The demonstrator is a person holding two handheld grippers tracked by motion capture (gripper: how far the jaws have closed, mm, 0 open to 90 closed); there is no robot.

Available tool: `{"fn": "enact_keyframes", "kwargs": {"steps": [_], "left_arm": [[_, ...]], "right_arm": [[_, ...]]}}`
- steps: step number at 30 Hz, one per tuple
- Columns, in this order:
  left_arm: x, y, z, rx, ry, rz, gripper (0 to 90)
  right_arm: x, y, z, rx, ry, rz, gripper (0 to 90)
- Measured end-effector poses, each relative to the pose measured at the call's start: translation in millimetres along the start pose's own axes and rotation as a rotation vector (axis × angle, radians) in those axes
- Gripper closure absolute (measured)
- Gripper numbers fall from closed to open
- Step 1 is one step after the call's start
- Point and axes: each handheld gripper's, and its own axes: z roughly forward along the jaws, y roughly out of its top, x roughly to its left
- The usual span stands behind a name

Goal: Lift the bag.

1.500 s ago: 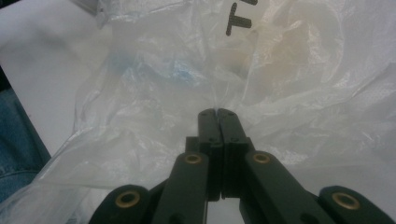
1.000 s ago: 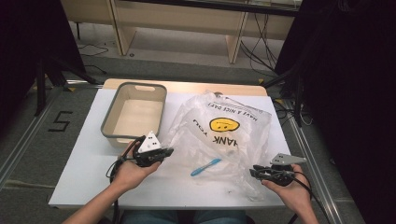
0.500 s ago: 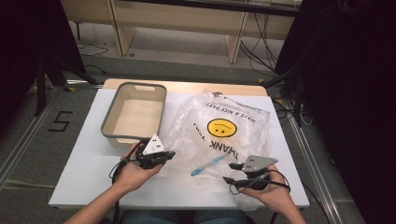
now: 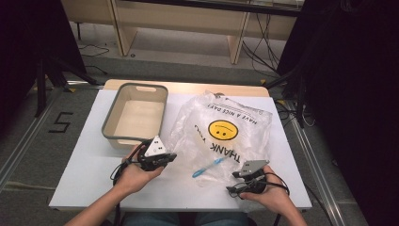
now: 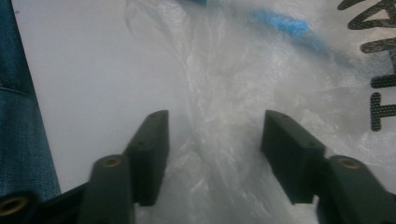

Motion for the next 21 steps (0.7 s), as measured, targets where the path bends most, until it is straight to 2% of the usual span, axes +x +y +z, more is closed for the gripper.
{"fn": "enact_keyframes", "kwargs": {"steps": [3,7,11,14,17,21], "left_arm": [[0.0,0.0,0.8,0.000,-0.001,0.000,89.1],[0.4,-0.2,0.9,0.002,-0.001,-0.001,89.1],[0.6,-0.5,1.1,0.006,0.000,0.000,89.1],[0.5,-0.4,0.9,0.004,-0.002,-0.002,89.1],[0.9,-0.5,0.8,0.004,-0.002,-0.003,89.1],[1.3,-0.6,0.9,0.003,-0.001,-0.005,89.1]], "right_arm": [[-3.8,-1.0,-0.2,-0.009,0.003,0.018,56.8],[-4.1,-0.2,0.1,-0.001,0.000,0.008,66.1],[-4.2,0.9,0.6,0.004,0.007,0.027,75.6],[-5.2,1.7,0.9,0.007,0.014,0.043,80.9],[-5.0,3.6,1.6,0.021,0.022,0.028,87.7],[-5.5,3.7,1.8,0.025,0.033,0.029,90.0]]}}
